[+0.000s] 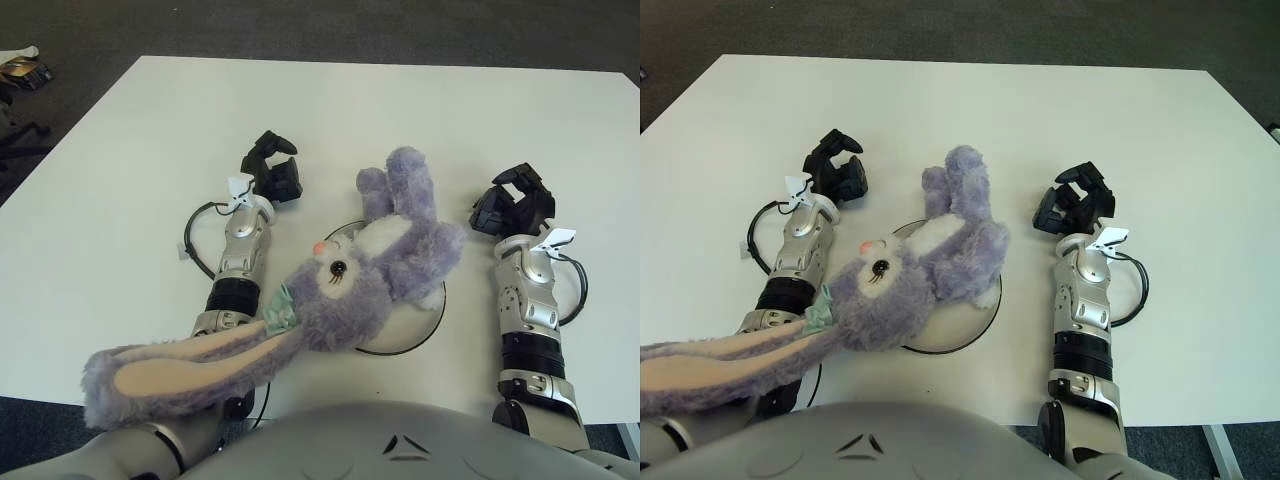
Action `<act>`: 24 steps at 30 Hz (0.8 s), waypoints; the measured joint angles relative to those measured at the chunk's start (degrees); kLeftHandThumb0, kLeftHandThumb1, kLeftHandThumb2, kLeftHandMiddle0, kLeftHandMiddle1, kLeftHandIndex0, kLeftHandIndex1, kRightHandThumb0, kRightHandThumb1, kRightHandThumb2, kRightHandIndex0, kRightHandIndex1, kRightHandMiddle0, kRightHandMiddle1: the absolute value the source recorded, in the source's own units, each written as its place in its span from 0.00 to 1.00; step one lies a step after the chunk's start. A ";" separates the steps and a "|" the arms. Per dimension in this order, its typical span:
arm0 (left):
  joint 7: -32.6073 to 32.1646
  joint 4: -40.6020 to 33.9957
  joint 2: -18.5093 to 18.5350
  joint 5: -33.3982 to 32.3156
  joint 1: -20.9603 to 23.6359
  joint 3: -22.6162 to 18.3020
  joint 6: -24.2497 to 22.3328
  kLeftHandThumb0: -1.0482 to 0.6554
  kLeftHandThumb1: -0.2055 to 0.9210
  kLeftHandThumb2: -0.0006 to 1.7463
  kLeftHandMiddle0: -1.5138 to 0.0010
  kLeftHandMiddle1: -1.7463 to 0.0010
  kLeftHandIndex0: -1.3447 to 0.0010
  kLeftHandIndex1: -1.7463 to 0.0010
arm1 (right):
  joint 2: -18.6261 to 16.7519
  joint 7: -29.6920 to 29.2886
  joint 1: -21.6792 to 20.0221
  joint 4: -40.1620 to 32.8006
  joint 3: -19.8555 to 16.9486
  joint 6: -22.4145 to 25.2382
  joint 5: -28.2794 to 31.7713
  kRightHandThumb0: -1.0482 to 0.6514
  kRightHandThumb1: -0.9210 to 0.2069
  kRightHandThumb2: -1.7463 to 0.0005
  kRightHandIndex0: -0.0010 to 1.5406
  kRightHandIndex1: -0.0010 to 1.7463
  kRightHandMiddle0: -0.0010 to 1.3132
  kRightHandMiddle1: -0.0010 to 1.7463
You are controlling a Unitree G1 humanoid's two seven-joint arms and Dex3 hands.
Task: Put the doll into the plate.
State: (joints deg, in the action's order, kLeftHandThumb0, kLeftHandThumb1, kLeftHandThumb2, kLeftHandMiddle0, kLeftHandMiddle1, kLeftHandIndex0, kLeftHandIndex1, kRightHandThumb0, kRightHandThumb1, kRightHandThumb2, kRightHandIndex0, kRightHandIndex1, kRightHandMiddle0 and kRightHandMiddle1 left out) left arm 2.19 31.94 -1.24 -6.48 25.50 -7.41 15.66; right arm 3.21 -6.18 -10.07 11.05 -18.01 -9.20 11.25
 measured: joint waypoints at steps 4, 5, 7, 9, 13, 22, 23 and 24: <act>0.01 0.00 -0.08 -0.01 0.04 0.02 -0.28 0.34 0.45 0.76 0.19 0.00 0.54 0.00 | -0.28 -0.77 -0.81 1.47 -0.41 -2.25 0.00 0.61 0.91 0.00 0.58 1.00 0.60 0.92; 0.01 0.00 -0.12 -0.03 0.04 0.02 -0.29 0.34 0.45 0.76 0.19 0.00 0.54 0.00 | -0.30 -0.90 -0.99 1.76 -0.45 -2.47 0.00 0.61 0.91 0.00 0.58 1.00 0.60 0.92; 0.01 0.00 -0.18 -0.05 0.04 0.02 -0.32 0.34 0.45 0.76 0.20 0.00 0.54 0.00 | -0.32 -1.15 -1.23 2.18 -0.49 -2.76 -0.01 0.61 0.91 0.00 0.58 1.00 0.60 0.92; 0.00 -0.01 -0.23 -0.04 0.04 0.02 -0.38 0.34 0.45 0.76 0.20 0.00 0.54 0.00 | -0.38 -1.48 -1.40 2.47 -0.50 -2.81 -0.01 0.61 0.91 0.00 0.58 1.00 0.60 0.92; -0.03 -0.05 -0.36 -0.01 0.04 0.04 -0.41 0.34 0.45 0.76 0.20 0.00 0.54 0.00 | -0.48 -1.94 -1.62 2.76 -0.49 -2.81 -0.01 0.61 0.91 0.00 0.58 1.00 0.60 0.92; -0.19 -0.21 -0.69 0.04 0.03 0.13 -0.42 0.34 0.45 0.76 0.20 0.00 0.54 0.00 | -0.48 -2.35 -1.65 2.74 -0.52 -2.27 0.14 0.61 0.90 0.01 0.58 1.00 0.60 0.91; -0.22 -0.22 -0.73 0.04 0.03 0.13 -0.42 0.34 0.45 0.76 0.20 0.00 0.54 0.00 | -0.48 -2.35 -1.65 2.73 -0.52 -2.03 0.18 0.61 0.90 0.01 0.58 1.00 0.60 0.91; -0.27 -0.24 -0.77 0.04 0.03 0.13 -0.42 0.34 0.45 0.76 0.20 0.00 0.54 0.00 | -0.48 -2.35 -1.64 2.72 -0.52 -1.80 0.26 0.61 0.90 0.01 0.58 1.00 0.60 0.91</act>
State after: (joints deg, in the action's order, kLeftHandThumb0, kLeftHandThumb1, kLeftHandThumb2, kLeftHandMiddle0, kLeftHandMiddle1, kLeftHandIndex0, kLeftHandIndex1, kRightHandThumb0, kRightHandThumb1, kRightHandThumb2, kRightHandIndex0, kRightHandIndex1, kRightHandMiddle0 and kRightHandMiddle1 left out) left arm 1.92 31.70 -2.01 -6.44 25.53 -7.28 15.24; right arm 2.73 -8.53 -11.71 13.76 -18.53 -11.00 11.51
